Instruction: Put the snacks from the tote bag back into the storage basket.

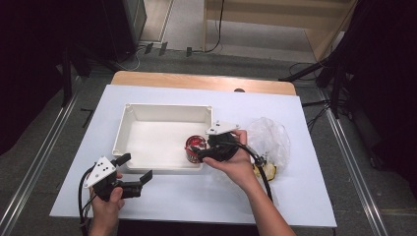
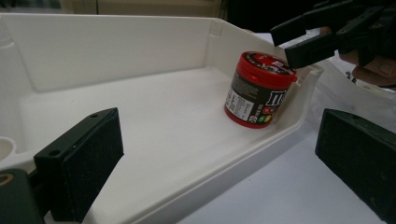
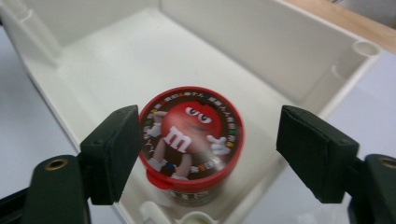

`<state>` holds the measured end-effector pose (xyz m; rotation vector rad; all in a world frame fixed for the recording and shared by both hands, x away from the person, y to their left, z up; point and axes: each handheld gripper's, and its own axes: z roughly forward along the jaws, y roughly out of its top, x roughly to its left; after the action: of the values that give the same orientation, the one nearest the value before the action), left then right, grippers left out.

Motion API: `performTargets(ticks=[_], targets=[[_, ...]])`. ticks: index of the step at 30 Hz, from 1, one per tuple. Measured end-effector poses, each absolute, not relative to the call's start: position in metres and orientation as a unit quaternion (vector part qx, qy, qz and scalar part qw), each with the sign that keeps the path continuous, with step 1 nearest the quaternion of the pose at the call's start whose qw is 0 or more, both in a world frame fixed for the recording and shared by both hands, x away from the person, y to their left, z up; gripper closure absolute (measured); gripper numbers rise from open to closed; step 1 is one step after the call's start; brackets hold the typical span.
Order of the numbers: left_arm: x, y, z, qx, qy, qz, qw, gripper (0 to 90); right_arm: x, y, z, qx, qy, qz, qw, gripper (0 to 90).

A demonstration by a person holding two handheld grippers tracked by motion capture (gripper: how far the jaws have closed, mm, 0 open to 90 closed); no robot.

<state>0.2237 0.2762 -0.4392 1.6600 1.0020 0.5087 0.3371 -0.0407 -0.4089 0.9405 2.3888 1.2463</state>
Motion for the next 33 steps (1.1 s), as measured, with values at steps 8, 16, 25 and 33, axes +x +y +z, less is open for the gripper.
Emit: performTargets(ticks=[8,16,25,33], targets=[[0.224,0.274,-0.440,0.702,0.420,0.214,0.535,1.0,0.335,-0.064,-0.402,0.355,0.808,0.441,0.163,14.9],[0.224,0.274,-0.441,0.704,0.420,0.213,0.531,1.0,0.332,-0.086,-0.395,0.371,0.794,0.450,0.173,14.3],[0.224,0.273,-0.442,0.704,0.421,0.213,0.531,1.1,0.330,-0.102,-0.394,0.385,0.786,0.449,0.178,14.3],[0.224,0.273,-0.442,0.704,0.421,0.213,0.530,1.0,0.327,-0.118,-0.394,0.397,0.777,0.452,0.185,14.3]])
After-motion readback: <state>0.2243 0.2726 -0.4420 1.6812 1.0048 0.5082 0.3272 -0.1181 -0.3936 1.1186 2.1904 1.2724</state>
